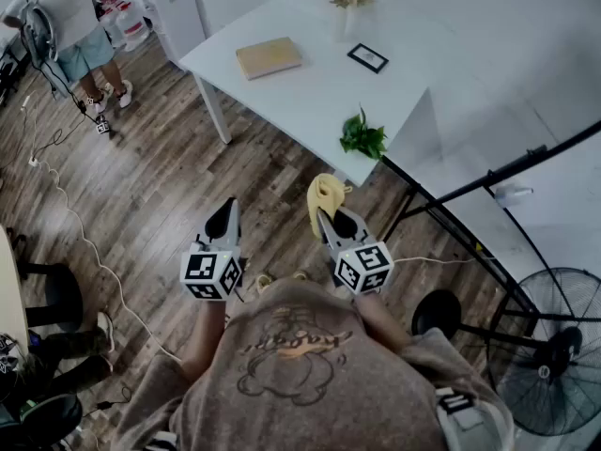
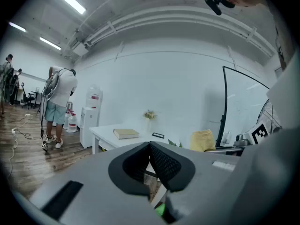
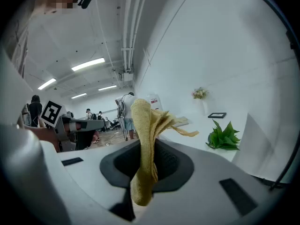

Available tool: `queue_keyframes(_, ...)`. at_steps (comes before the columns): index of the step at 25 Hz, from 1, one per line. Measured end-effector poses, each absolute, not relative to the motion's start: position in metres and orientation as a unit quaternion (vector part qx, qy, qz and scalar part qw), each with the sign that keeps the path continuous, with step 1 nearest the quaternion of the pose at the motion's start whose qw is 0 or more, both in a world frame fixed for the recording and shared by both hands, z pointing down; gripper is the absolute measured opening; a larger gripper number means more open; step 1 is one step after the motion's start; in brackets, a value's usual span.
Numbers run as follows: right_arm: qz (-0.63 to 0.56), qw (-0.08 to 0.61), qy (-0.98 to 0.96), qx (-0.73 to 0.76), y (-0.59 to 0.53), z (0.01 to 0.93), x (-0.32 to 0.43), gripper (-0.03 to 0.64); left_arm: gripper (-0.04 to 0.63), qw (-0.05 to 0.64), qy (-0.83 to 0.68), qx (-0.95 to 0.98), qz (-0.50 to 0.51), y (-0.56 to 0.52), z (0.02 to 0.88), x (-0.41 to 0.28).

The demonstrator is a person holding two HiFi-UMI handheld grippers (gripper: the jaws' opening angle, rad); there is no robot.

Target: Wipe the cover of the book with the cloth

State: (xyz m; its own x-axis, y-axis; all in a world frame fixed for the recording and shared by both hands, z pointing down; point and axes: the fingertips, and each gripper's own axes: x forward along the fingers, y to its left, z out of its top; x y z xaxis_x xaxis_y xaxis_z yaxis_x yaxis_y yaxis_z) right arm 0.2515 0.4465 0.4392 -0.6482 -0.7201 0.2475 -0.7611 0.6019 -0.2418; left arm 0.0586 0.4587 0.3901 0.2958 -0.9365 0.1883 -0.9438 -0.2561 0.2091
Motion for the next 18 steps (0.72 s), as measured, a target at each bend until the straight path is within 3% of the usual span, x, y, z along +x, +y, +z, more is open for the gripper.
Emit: queue_keyframes(18, 0.172, 0.062, -0.886, 0.427, 0.447, 0.445, 0.243, 0.058, 0.003, 0.146, -0.589, 0.795, 0.017, 0.453, 0.394, 0.048)
